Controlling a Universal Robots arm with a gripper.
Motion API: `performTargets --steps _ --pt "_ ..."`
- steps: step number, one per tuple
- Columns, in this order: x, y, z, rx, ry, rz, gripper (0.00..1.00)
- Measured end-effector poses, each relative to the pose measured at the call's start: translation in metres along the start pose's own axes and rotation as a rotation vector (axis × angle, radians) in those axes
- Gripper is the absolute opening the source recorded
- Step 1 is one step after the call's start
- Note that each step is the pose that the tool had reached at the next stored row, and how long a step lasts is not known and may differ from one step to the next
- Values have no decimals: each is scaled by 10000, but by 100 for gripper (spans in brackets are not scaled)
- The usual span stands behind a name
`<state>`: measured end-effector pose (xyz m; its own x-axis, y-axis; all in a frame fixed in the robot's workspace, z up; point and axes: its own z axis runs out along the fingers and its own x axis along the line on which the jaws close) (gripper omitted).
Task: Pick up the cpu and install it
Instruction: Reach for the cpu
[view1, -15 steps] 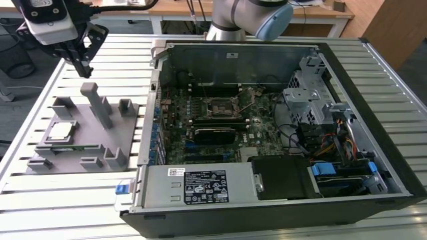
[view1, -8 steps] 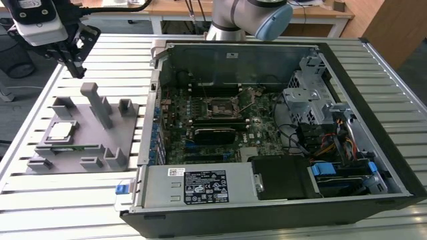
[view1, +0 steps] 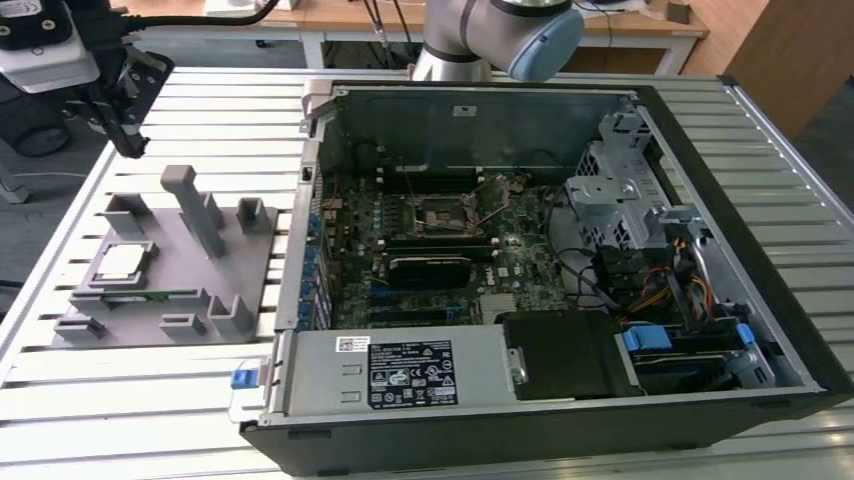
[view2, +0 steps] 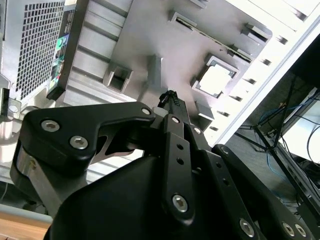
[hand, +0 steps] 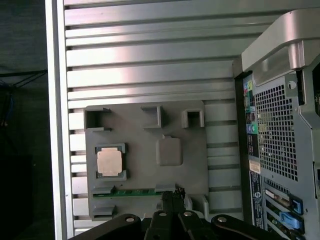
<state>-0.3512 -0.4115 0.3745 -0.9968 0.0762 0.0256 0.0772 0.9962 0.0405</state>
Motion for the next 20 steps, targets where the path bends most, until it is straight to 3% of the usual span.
performTargets --steps 10,20 --pt "202 -16 13 0 0 -1 11" --pt "345 -27 24 0 0 0 11"
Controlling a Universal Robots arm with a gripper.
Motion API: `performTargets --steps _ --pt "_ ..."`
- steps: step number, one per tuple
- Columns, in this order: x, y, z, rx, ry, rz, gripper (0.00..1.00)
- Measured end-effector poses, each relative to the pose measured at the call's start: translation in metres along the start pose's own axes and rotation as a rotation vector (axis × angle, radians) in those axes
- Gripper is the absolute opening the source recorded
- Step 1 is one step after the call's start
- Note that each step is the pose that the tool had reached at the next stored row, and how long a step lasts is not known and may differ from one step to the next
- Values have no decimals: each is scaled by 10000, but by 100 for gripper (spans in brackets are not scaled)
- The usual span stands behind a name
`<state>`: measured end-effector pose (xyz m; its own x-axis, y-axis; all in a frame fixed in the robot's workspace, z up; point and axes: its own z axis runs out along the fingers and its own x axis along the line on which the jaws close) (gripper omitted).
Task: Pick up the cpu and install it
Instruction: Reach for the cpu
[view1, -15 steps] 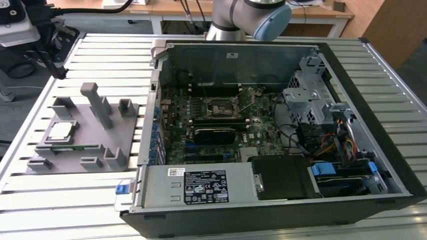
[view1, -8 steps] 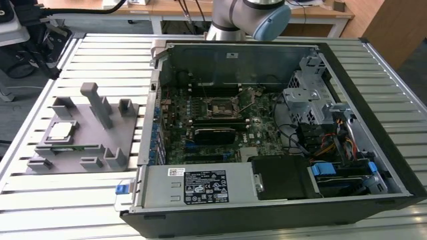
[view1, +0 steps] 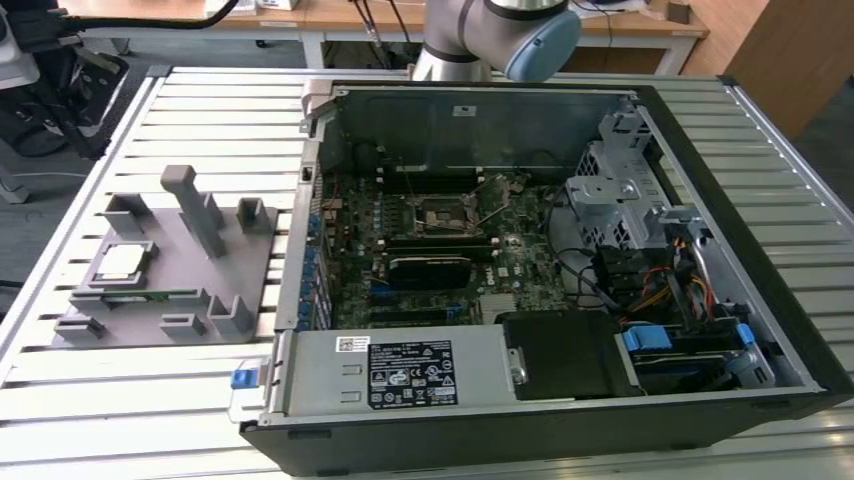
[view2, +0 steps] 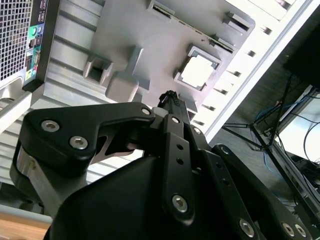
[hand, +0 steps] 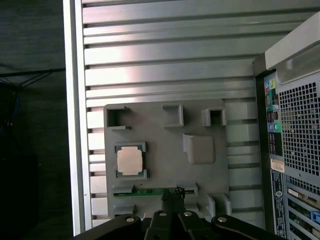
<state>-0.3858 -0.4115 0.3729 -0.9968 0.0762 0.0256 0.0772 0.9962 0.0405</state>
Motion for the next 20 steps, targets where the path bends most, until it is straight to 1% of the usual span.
performTargets --steps 5,8,20 --pt "98 -8 6 0 0 1 11" --pt "143 -11 10 0 0 1 11" --pt "261 -21 26 0 0 0 11"
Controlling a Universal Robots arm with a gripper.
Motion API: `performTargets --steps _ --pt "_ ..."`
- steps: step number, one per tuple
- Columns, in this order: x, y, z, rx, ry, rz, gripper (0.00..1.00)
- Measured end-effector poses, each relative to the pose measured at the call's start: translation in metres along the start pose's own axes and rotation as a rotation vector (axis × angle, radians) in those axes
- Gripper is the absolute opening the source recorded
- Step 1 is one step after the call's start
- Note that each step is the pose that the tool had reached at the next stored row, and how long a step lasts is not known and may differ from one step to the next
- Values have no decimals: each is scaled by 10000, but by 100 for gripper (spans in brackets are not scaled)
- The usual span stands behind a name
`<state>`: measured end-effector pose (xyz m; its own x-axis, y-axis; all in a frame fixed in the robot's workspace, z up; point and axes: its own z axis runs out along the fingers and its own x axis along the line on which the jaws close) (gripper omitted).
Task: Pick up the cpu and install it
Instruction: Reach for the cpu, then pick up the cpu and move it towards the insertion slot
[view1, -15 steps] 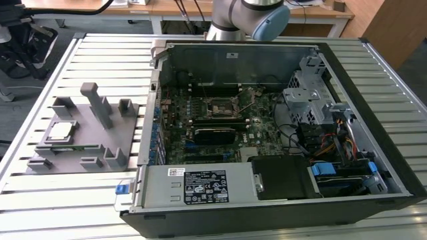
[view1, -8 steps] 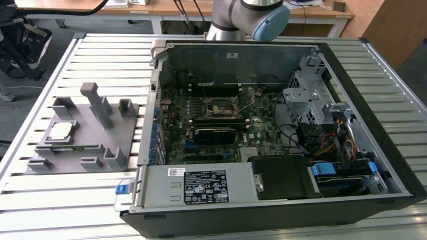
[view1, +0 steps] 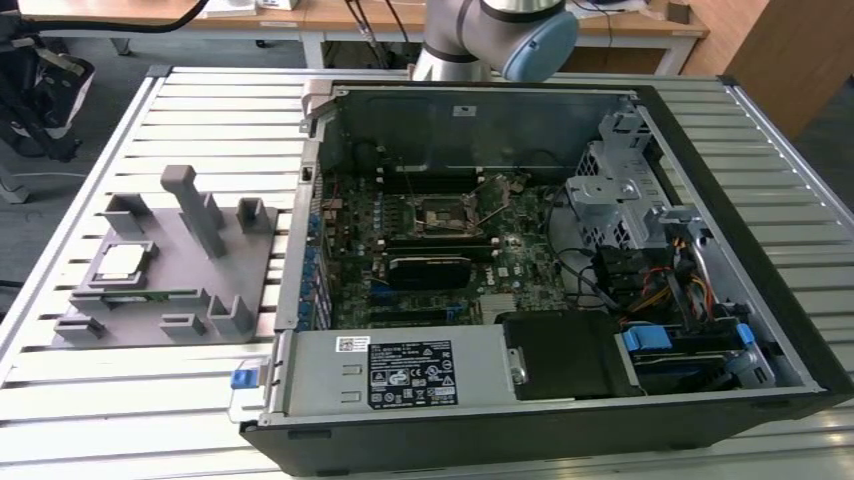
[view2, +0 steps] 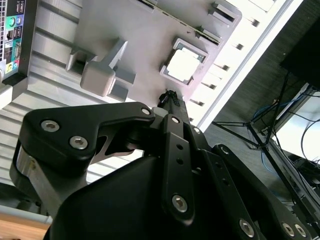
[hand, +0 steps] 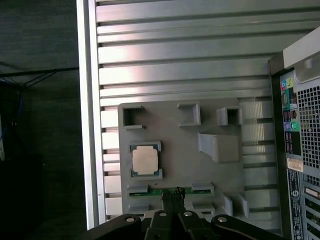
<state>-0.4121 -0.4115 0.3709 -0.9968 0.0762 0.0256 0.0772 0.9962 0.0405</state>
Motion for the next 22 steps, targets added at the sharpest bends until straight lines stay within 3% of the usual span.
performTargets --steps 22 --pt "259 -22 71 -1 -6 0 11"
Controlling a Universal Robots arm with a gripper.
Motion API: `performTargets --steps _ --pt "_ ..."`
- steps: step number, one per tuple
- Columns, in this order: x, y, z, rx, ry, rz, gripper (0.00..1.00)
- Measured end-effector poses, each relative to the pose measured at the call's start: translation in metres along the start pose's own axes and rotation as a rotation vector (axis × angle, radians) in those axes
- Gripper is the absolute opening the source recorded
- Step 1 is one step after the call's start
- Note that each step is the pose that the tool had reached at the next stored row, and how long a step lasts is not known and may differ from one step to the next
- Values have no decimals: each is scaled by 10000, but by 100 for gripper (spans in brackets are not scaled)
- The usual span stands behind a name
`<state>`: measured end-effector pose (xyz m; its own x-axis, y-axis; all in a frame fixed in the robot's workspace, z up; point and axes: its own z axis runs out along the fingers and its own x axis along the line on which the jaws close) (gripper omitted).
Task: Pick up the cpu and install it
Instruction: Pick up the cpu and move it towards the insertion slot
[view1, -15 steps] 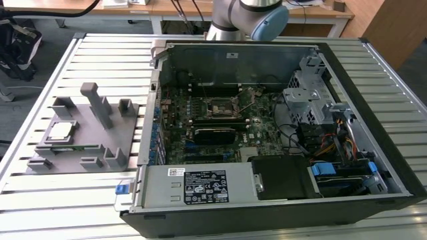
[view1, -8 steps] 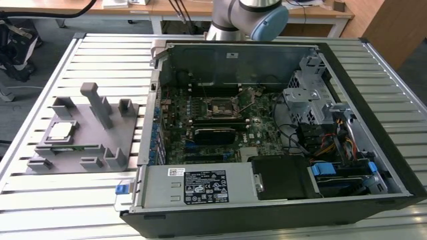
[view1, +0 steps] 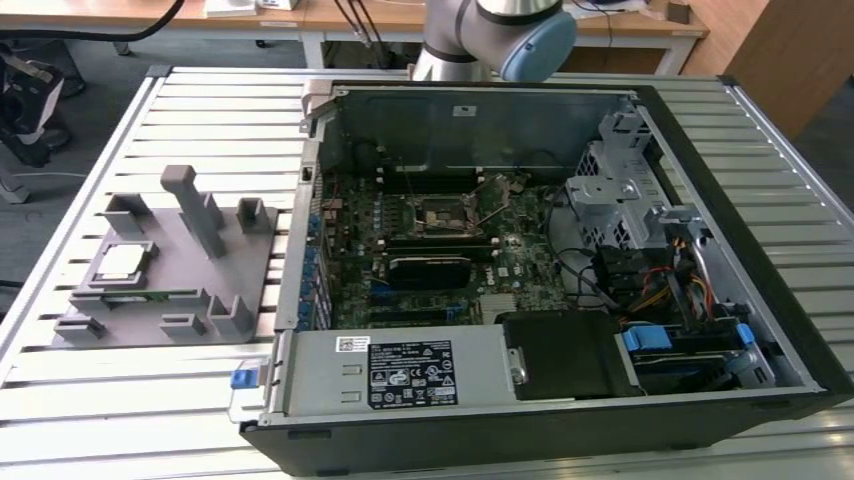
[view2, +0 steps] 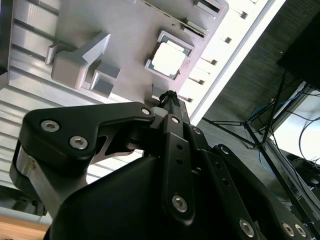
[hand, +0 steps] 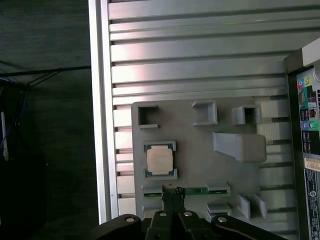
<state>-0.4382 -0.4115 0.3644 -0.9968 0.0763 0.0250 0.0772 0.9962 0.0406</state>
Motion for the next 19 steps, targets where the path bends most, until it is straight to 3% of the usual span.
performTargets --steps 8,13,17,19 --pt "32 -8 107 4 -97 -4 11" --pt "34 -18 197 -35 -92 -110 35" --pt "33 -22 271 -29 -65 -717 47" --pt "33 -23 306 -31 -52 -982 58"
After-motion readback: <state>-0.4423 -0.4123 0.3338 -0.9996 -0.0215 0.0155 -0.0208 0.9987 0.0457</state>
